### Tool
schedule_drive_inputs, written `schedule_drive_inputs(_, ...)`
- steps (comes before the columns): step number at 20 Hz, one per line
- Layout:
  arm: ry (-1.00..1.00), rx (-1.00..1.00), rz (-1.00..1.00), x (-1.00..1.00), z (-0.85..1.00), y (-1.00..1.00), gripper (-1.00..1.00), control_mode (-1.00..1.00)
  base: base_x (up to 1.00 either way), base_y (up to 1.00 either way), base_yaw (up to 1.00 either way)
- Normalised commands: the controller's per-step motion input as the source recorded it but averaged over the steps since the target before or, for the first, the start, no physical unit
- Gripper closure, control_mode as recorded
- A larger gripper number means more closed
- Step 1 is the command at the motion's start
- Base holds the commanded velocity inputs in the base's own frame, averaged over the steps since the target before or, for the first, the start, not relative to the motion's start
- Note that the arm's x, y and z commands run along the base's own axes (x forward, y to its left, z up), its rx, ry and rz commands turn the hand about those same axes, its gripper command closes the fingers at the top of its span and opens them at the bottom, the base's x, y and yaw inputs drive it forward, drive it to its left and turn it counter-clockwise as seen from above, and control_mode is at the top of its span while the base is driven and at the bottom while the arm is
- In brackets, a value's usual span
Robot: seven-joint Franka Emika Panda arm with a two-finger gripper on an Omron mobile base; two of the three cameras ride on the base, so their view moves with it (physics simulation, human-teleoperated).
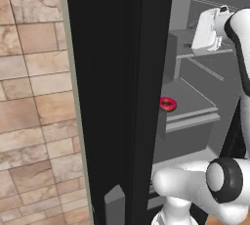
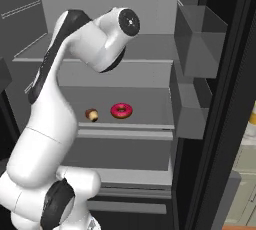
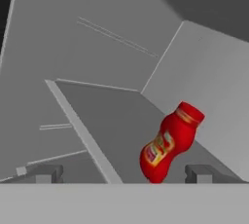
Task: Place the ketchup and mustard from the counter to the top shelf of the fridge. If the existing items in the fridge are on the top shelf, move them to other shelves.
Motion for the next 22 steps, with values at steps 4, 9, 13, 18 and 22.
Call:
schedule_drive_inputs(4, -0.03, 0.00, 0.00, -1.00, -0.20, 0.00, -1.00, -1.00, 0.00, 0.00, 0.00)
schedule_drive_inputs(9, 0.04, 0.00, -0.03, -1.00, -0.26, -0.02, -1.00, -1.00, 0.00, 0.00, 0.00)
schedule_drive_inputs(13, 0.25, 0.00, -0.05, -0.92, -0.23, -0.01, -1.00, -1.00, 0.00, 0.00, 0.00)
schedule_drive_inputs(18, 0.43, 0.00, 0.00, -0.28, 0.00, 0.04, -1.00, -1.00, 0.00, 0.00, 0.00)
schedule_drive_inputs(22, 0.18, 0.00, 0.00, -0.04, 0.00, 0.00, -1.00, -1.00, 0.00, 0.00, 0.00)
